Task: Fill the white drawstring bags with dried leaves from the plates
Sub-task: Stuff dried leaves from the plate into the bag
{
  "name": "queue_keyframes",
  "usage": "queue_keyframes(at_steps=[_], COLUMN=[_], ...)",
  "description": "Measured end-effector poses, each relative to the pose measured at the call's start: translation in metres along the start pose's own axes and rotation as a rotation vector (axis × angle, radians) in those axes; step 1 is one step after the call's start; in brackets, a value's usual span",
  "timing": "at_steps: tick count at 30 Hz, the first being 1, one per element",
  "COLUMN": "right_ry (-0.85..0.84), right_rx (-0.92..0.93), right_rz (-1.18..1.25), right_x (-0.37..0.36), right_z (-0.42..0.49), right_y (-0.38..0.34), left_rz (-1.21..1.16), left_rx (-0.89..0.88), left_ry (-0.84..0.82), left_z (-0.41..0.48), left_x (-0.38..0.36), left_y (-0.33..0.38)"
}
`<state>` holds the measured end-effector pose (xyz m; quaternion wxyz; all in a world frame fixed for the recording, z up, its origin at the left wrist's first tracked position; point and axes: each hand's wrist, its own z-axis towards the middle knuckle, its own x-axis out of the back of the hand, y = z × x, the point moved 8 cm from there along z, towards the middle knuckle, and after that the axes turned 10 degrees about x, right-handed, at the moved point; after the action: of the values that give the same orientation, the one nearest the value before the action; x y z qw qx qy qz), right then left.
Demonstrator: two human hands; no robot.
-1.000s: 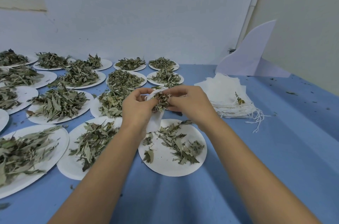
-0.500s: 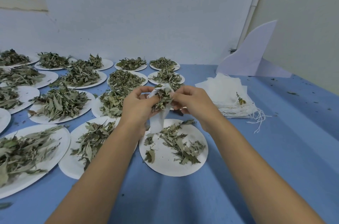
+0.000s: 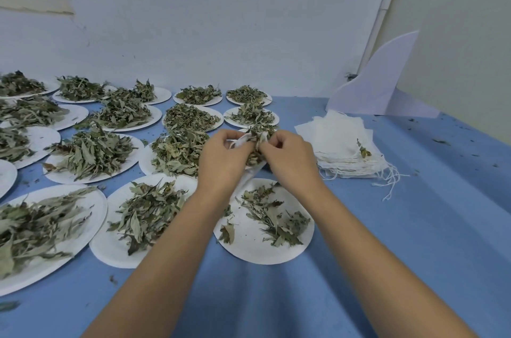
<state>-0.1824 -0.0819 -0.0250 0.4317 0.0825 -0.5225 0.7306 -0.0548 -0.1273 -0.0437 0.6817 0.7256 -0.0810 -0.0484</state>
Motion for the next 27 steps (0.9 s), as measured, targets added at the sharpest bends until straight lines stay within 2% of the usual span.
queue_keyframes(at_steps=[2,4,9,13,15,18,23,25,27], right_ry=[0.028,0.036,-0.029,-0.012,-0.01,-0.018,-0.133,-0.109,-0.053], right_rx=[-0.014,0.013,0.179,-0.005,-0.065,-0.025,0.018,0.015,-0.001], right_rz=[-0.02,-0.037,-0.07,0.165,0.271,0.273,0.356,0.353,0.329], right_x=[0.005,0.007,0.002,0.007,0.008,0.005,-0.008,-0.006,0.0], right_z=[0.002,0.003,0.003,0.007,0.007,0.006,0.002,0.004,0.005], right_y=[0.007,0.007,-0.013,0.001,0.006,0.0,-0.011,-0.011,-0.008], left_rz=[-0.143,-0.169,-0.166,-0.28,-0.214,-0.096,0.153,0.132,0.082], left_rx=[0.146,0.234,0.202,0.238,0.224,0.138,-0.091,-0.096,-0.04], left_ry=[-0.115,-0.143,-0.115,-0.186,-0.16,-0.076,0.183,0.188,0.111], left_z=[0.002,0.005,0.009,0.008,0.009,0.011,0.007,0.006,0.007], left_x=[-0.009,-0.011,-0.007,-0.009,-0.007,0.0,0.019,0.021,0.016], left_y=[-0.006,-0.011,-0.016,-0.016,-0.015,-0.011,0.004,0.005,0.003])
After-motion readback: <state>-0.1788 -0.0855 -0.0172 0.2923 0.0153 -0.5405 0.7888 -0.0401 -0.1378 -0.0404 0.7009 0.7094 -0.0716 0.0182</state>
